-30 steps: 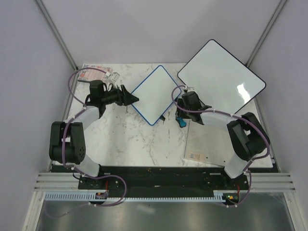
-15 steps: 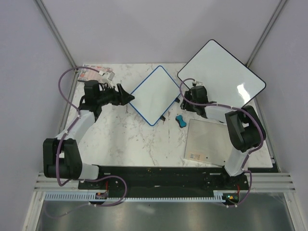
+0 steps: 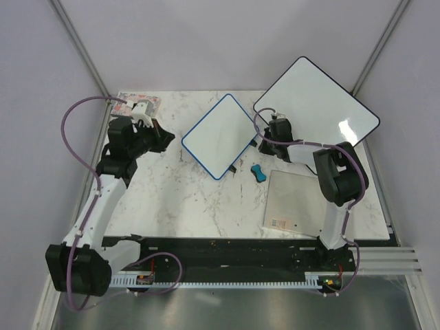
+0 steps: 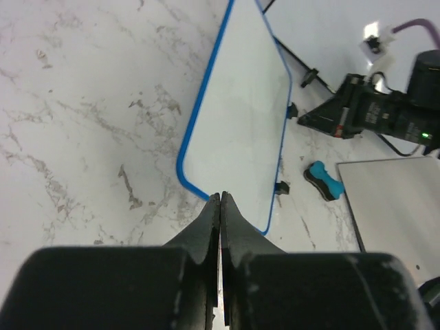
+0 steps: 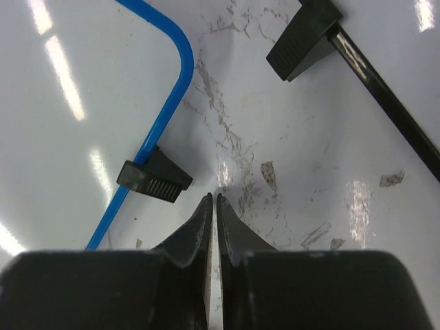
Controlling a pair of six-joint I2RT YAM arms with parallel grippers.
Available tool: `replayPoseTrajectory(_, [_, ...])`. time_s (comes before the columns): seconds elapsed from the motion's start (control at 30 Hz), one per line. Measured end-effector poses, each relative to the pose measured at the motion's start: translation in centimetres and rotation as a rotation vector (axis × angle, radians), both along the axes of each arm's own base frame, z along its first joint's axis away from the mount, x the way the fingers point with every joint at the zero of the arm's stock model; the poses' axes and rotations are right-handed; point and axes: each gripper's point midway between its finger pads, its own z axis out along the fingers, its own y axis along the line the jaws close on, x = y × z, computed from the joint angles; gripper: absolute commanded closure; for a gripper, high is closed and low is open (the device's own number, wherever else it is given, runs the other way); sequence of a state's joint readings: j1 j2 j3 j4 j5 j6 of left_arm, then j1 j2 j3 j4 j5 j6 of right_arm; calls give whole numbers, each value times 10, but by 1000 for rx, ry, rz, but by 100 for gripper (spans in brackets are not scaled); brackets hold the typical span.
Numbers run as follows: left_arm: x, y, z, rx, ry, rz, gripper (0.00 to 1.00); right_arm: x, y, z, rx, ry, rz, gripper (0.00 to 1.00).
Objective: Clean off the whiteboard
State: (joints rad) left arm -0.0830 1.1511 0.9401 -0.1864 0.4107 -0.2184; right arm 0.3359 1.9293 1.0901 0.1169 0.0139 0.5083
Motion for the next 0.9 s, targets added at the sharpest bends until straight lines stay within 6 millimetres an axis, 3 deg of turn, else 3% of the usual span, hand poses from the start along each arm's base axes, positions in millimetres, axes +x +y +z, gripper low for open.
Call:
replayPoseTrajectory(0.1, [-19,-17,30,-12,-90,-55,98,8,0,-2,2,-3,-4,89])
replayPoseTrajectory(0.17, [-31,-33,39,-24,-121,-113,98,14,2,-2,4,-8,-5,88])
replayPoseTrajectory(0.27, [-42,-58,32,-37,-103,-202,98,23,4,-2,7,-15,-5,88])
replayPoseTrajectory(0.53, [-56,-130,-54,18,130,-376,98,37,12,-2,27,-25,15,88])
replayPoseTrajectory(0.73, [-66,-179,-141,117,350,-460,98,41,15,-2,46,-35,22,88])
replayPoseTrajectory(0.8, [-67,-190,-159,139,388,-476,98,42,16,-2,53,-38,25,88])
replayPoseTrajectory(0.9, [-66,-201,-169,152,400,-487,98,45,19,-2,70,-50,28,88])
